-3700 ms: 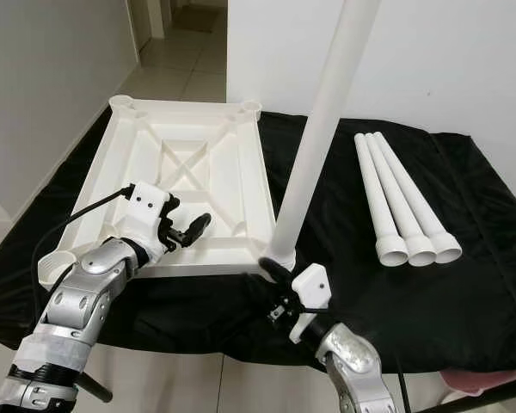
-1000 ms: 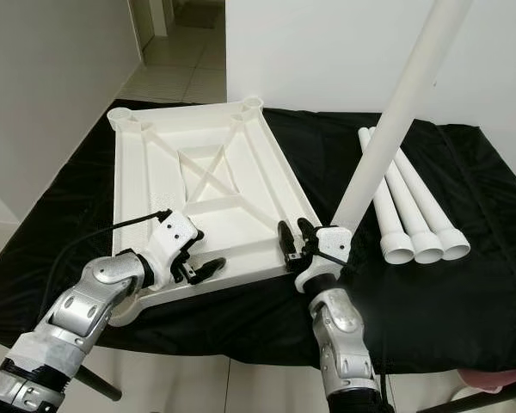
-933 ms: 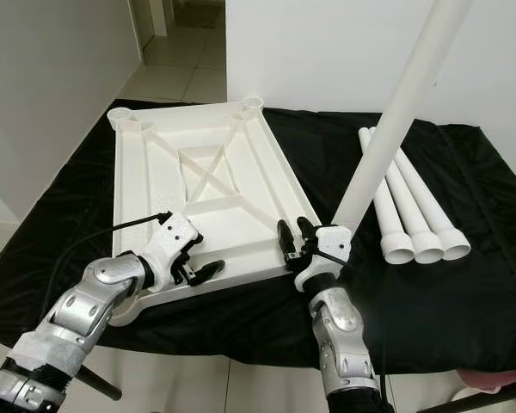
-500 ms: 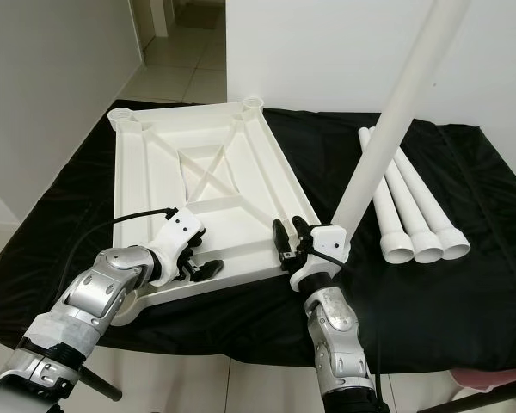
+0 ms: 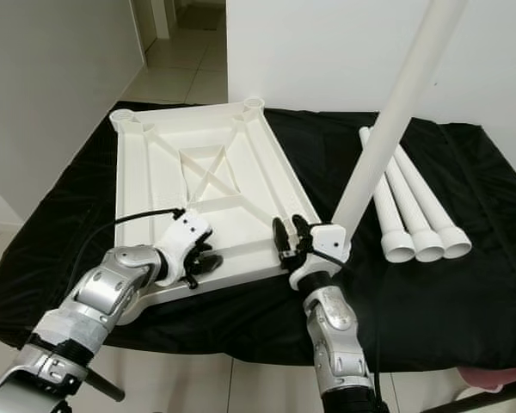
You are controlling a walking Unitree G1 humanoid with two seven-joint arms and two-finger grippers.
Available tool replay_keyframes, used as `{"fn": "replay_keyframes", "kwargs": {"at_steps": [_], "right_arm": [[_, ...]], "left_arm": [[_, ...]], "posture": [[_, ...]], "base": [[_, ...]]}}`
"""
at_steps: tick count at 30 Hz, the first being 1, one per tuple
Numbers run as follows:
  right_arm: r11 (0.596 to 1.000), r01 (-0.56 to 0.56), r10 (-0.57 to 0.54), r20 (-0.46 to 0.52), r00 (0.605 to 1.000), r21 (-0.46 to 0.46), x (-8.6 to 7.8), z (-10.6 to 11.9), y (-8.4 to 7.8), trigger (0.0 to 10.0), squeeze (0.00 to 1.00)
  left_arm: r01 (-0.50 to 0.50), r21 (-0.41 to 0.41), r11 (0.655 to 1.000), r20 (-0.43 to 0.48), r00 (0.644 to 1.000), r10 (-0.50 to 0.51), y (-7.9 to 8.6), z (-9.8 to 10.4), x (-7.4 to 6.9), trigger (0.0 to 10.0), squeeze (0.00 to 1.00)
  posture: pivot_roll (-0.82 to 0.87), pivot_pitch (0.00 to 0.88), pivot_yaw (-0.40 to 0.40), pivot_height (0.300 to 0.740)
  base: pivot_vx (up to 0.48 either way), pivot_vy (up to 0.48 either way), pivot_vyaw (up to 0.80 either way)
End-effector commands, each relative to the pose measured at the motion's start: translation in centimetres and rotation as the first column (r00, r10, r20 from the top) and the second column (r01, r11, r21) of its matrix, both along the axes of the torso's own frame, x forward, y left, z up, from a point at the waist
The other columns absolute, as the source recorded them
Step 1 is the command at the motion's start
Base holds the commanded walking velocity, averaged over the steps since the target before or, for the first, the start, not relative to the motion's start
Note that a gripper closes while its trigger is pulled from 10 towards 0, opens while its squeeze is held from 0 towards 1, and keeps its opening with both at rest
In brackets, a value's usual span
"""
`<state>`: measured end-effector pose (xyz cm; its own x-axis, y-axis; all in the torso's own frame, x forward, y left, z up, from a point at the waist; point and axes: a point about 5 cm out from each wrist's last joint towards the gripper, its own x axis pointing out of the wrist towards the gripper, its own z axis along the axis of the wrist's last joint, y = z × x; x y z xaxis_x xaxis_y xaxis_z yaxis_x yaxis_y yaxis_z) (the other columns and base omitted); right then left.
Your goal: Building children table
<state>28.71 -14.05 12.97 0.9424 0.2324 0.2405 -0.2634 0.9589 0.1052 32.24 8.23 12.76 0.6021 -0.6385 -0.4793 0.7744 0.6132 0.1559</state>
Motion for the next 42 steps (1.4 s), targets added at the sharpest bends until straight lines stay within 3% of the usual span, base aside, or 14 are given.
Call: {"fn": "replay_keyframes", "kwargs": {"at_steps": [1, 13, 21, 29, 32, 36, 38, 39, 40, 41, 42], "right_arm": [[1.0, 0.004, -0.004, -0.007, 1.0, -0.004, 0.0, -0.3, 0.1, 10.0, 0.0], [1.0, 0.002, -0.002, -0.014, 1.0, -0.006, 0.0, -0.5, 0.2, 10.0, 0.0], [1.0, 0.004, -0.005, -0.013, 1.0, -0.009, 0.0, -0.5, 0.1, 10.0, 0.0], [1.0, -0.004, 0.004, -0.022, 1.0, -0.011, -0.1, -0.7, 0.2, 10.0, 0.0], [1.0, -0.014, 0.013, -0.025, 1.0, -0.013, 0.0, -0.8, 0.3, 10.0, 0.0], [1.0, -0.019, 0.019, -0.027, 0.999, -0.015, 0.1, -0.8, 0.3, 10.0, 0.0], [1.0, -0.026, 0.026, -0.026, 0.999, -0.017, 0.2, -0.7, 0.5, 10.0, 0.0], [0.999, -0.03, 0.03, -0.026, 0.999, -0.018, 0.2, -0.7, 0.5, 10.0, 0.0], [0.999, -0.032, 0.032, -0.026, 0.999, -0.019, 0.2, -0.7, 0.5, 10.0, 0.0], [0.999, -0.033, 0.033, -0.026, 0.999, -0.021, 0.2, -0.7, 0.5, 10.0, 0.0], [0.999, -0.033, 0.033, -0.026, 0.999, -0.021, 0.2, -0.7, 0.5, 10.0, 0.0]], "left_arm": [[-0.14, 0.058, 0.988, 0.013, 0.99, 0.14, 1.6, -0.8, 0.3, 0.0, 0.0], [-0.137, 0.07, 0.988, -0.028, 0.99, 0.14, 1.9, -1.4, -0.9, 0.0, 0.0], [-0.308, 0.054, 0.95, -0.035, 0.95, 0.31, 3.5, -1.2, -0.9, 0.0, 0.0], [-0.485, 0.024, 0.874, -0.015, 0.874, 0.486, 4.4, -1.3, -2.2, 0.0, 0.0], [-0.531, 0.013, 0.847, -0.006, 0.847, 0.531, 4.5, -1.3, -2.5, 0.0, 0.0], [-0.549, 0.005, 0.836, 0.006, 0.836, 0.549, 4.2, -1.3, -2.6, 0.0, 0.0], [-0.538, -0.006, 0.843, 0.006, 0.843, 0.538, 3.6, -1.2, -2.4, 0.0, 0.0], [-0.503, -0.012, 0.864, 0.013, 0.864, 0.504, 2.7, -1.0, -2.3, 0.0, 0.0], [-0.472, -0.027, 0.881, 0.017, 0.881, 0.473, 1.8, -0.9, -2.2, 3.5, 0.0], [-0.431, -0.042, 0.901, 0.013, 0.902, 0.432, 0.9, -0.7, -2.1, 10.0, 0.0], [-0.431, -0.042, 0.901, 0.013, 0.902, 0.432, 0.9, -0.7, -2.1, 10.0, 0.0]], "posture": [[-0.02, 0.054, 0.015, 0.74], [-0.01, 0.06, 0.015, 0.74], [-0.02, 0.059, 0.016, 0.74], [0.0, 0.07, 0.0, 0.74], [0.0, 0.07, 0.0, 0.74], [0.01, 0.074, -0.008, 0.74], [0.0, 0.073, -0.009, 0.74], [0.0, 0.075, -0.013, 0.74], [0.0, 0.075, -0.013, 0.74], [0.0, 0.073, -0.014, 0.74], [0.0, 0.073, -0.014, 0.74]], "base": [[0.0, 0.0, 0.0], [0.0, 0.0, 0.0], [0.0, 0.0, 0.0], [0.0, 0.0, 0.0], [0.0, 0.0, 0.0], [0.0, 0.0, 0.0], [0.0, 0.0, 0.0], [0.0, 0.0, 0.0], [0.0, 0.0, 0.0], [0.0, 0.0, 0.0], [0.0, 0.0, 0.0]]}}
